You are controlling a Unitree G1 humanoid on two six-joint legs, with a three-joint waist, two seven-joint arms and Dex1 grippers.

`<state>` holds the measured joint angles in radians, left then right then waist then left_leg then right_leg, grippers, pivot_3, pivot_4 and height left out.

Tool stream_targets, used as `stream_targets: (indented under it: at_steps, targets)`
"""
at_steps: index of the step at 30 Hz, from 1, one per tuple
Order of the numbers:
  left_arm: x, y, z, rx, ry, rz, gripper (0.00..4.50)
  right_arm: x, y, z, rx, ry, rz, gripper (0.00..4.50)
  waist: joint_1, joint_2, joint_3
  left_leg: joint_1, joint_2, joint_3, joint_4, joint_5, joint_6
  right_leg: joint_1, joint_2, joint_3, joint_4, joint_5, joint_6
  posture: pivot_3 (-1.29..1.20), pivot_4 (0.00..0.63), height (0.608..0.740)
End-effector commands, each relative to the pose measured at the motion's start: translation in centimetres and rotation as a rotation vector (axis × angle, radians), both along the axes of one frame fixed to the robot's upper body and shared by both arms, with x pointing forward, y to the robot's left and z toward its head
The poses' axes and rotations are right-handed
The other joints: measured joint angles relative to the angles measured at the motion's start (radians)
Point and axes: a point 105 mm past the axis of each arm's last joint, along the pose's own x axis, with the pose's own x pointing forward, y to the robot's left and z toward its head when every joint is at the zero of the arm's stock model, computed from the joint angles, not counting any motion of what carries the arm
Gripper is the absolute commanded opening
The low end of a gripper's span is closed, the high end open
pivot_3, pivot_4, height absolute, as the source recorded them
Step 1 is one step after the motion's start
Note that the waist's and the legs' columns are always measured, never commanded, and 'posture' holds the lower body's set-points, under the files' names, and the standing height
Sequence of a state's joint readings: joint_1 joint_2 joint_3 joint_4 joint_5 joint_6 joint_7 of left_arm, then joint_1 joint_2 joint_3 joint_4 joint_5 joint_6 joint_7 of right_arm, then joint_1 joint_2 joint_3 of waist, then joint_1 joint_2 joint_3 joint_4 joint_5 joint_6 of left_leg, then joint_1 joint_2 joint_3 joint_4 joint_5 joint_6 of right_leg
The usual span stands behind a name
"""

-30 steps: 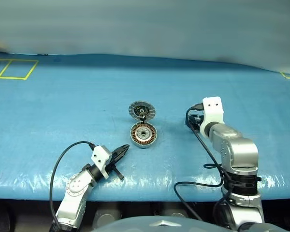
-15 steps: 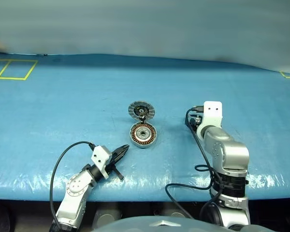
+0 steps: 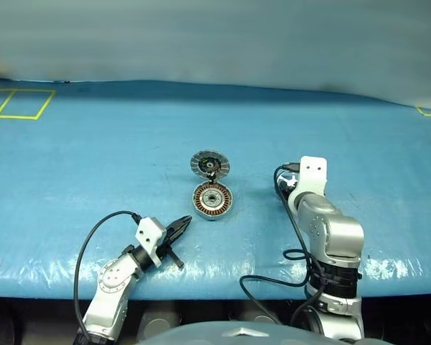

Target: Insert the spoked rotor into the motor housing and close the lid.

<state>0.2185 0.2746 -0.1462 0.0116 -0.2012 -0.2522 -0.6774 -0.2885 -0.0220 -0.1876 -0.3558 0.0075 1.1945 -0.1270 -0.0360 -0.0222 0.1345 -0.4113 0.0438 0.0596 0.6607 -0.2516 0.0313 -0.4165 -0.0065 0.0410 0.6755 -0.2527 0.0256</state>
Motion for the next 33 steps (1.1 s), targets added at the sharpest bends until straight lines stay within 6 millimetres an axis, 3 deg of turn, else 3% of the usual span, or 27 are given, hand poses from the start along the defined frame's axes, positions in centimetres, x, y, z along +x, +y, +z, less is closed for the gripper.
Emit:
stream_targets:
  at_steps: [1, 3, 5, 11, 15, 20, 24, 27, 33]
  targets:
    - [0.0, -0.3, 0.9, -0.017, -0.036, -0.005, 0.00, -0.3, 0.1, -0.8, 0.029, 0.027, 0.011, 2.39, 0.000, 0.000, 0.000, 0.000, 0.000, 0.000, 0.000, 0.000, 0.000, 0.000, 0.000, 0.000, 0.000, 0.000, 0.000, 0.00, 0.150, 0.740]
    - [0.0, -0.3, 0.9, -0.015, -0.037, -0.004, 0.00, -0.3, 0.1, -0.8, 0.033, 0.031, 0.014, 1.69, 0.000, -0.001, -0.001, 0.000, 0.000, 0.000, 0.000, 0.000, 0.000, 0.000, 0.000, 0.000, 0.000, 0.000, 0.000, 0.00, 0.150, 0.740]
    - [0.0, -0.3, 0.9, -0.014, -0.037, -0.003, 0.00, -0.3, 0.1, -0.9, 0.033, 0.032, 0.017, 1.39, -0.002, -0.002, -0.001, 0.001, 0.000, 0.000, 0.000, 0.000, 0.000, 0.001, 0.000, 0.000, 0.000, -0.001, 0.001, 0.00, 0.150, 0.740]
    - [0.0, -0.3, 0.9, -0.011, -0.038, -0.002, 0.00, -0.5, 0.3, -0.3, 0.013, 0.013, 0.046, 1.38, -0.002, -0.002, -0.002, 0.002, 0.000, 0.000, 0.001, 0.000, 0.000, 0.002, -0.001, 0.001, 0.000, -0.004, 0.000, 0.00, 0.150, 0.740]
    - [0.1, -0.3, 0.9, -0.013, -0.041, 0.001, 0.00, -0.2, 0.4, 2.2, -0.056, -0.086, 0.105, 1.36, -0.001, -0.001, -0.001, 0.001, 0.000, 0.000, 0.000, 0.000, 0.000, 0.001, -0.001, 0.001, 0.000, -0.004, -0.001, 0.00, 0.150, 0.740]
    - [0.2, -0.2, 1.2, -0.027, -0.057, 0.013, 0.00, -0.6, 2.7, 6.4, -0.213, -0.218, 0.431, 1.33, -0.001, 0.004, 0.002, -0.001, 0.000, 0.001, 0.000, 0.000, 0.000, -0.001, -0.001, 0.001, 0.000, -0.002, 0.003, 0.00, 0.150, 0.740]
    - [0.3, -0.2, 1.5, -0.030, -0.073, 0.005, 0.00, -2.8, 4.7, 7.5, -0.327, -0.197, 0.765, 1.33, 0.000, 0.004, 0.003, -0.001, 0.000, -0.001, -0.001, 0.000, 0.001, -0.001, -0.001, 0.000, -0.003, -0.003, 0.004, 0.00, 0.150, 0.740]
    - [0.4, -0.2, 1.9, -0.028, -0.099, 0.001, 0.00, -5.0, 7.0, 8.0, -0.291, -0.195, 1.008, 1.33, 0.000, 0.004, 0.003, -0.001, 0.000, -0.002, -0.003, 0.000, 0.001, 0.000, 0.000, -0.001, -0.005, -0.003, 0.004, 0.00, 0.150, 0.740]
    - [0.6, -0.1, 2.2, -0.037, -0.125, 0.000, 0.00, -6.9, 11.8, 9.4, -0.125, -0.313, 1.230, 1.33, -0.001, 0.003, 0.004, -0.002, 0.001, -0.002, -0.003, 0.000, 0.001, 0.001, 0.001, -0.001, -0.008, -0.002, 0.006, 0.00, 0.150, 0.740]
